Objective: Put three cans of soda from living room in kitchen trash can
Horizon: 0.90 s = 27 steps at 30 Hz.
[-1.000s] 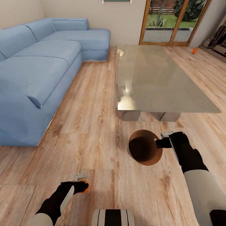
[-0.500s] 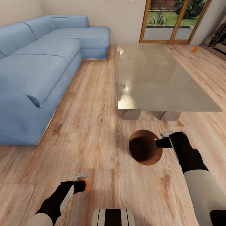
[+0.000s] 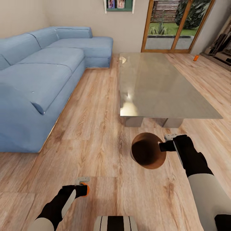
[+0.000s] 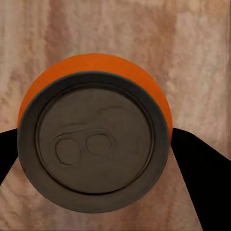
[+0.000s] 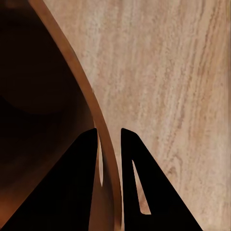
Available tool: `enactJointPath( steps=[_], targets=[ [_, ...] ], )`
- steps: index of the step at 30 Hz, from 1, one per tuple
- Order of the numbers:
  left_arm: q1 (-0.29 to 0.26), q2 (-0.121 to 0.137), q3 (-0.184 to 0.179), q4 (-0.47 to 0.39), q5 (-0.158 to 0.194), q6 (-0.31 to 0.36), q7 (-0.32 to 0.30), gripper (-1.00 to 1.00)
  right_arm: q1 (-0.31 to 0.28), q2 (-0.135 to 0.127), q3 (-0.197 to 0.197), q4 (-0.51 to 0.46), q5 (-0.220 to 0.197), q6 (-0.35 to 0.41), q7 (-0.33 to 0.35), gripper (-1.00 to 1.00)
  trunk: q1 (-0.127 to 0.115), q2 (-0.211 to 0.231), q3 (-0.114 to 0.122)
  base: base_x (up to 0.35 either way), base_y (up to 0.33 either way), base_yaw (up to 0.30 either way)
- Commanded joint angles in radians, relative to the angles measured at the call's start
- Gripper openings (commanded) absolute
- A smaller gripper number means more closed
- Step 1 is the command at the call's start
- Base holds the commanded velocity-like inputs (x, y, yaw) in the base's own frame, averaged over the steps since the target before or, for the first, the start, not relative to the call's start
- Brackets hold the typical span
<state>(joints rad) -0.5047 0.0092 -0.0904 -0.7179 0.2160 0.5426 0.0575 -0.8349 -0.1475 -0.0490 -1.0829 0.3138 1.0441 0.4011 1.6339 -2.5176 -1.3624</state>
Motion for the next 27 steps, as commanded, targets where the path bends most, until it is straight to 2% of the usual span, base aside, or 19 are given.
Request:
enactJointPath(
  steps=[1, 9, 12, 15, 17, 21, 24, 26, 27],
  targets=[
    [0.000, 0.000, 0.000, 0.000, -0.001, 0.000, -0.001, -1.00, 0.000, 0.000, 0.000, 0.000, -0.019, 0.003, 0.004, -1.00, 0.000, 0.000, 0.004, 0.000, 0.000, 0.000],
    [0.000, 0.001, 0.000, -0.009, -0.001, 0.005, -0.002, -1.00, 0.000, -0.001, 0.000, 0.010, -0.018, 0.003, 0.004, -1.00, -0.004, 0.002, 0.035, 0.000, 0.000, 0.000],
    [-0.001, 0.004, 0.000, -0.073, 0.000, 0.042, -0.004, -1.00, 0.001, -0.002, -0.001, 0.012, -0.018, 0.003, 0.004, -1.00, -0.005, 0.003, 0.047, 0.000, 0.000, 0.000],
    [-0.001, 0.008, 0.005, -0.202, 0.002, 0.152, -0.031, -1.00, 0.003, -0.002, -0.002, 0.016, -0.018, 0.003, 0.004, -1.00, -0.007, 0.004, 0.058, 0.000, 0.000, 0.000],
    [-0.001, 0.008, 0.005, -0.231, 0.002, 0.180, -0.035, -1.00, 0.003, -0.002, -0.002, 0.017, -0.018, 0.003, 0.004, -1.00, -0.008, 0.004, 0.066, 0.000, 0.000, 0.000],
    [-0.002, 0.010, 0.006, -0.333, 0.004, 0.298, -0.042, -1.00, 0.012, -0.004, -0.003, 0.021, -0.018, 0.003, 0.005, -1.00, -0.009, 0.005, 0.081, 0.000, 0.000, 0.000],
    [-0.002, 0.010, 0.006, -0.377, 0.005, 0.347, -0.043, -1.00, 0.021, -0.004, -0.003, 0.028, -0.018, 0.003, 0.005, -1.00, -0.011, 0.006, 0.093, 0.000, 0.000, 0.000],
    [-0.002, 0.011, 0.006, -0.423, 0.007, 0.399, -0.045, -1.00, 0.026, -0.003, -0.002, 0.039, -0.018, 0.003, 0.005, -1.00, -0.012, 0.006, 0.101, 0.000, 0.000, 0.000],
    [-0.002, 0.011, 0.006, -0.476, 0.009, 0.460, -0.050, -1.00, 0.028, -0.002, -0.002, 0.047, -0.018, 0.003, 0.005, -1.00, -0.012, 0.006, 0.105, 0.000, 0.000, 0.000]
  ],
)
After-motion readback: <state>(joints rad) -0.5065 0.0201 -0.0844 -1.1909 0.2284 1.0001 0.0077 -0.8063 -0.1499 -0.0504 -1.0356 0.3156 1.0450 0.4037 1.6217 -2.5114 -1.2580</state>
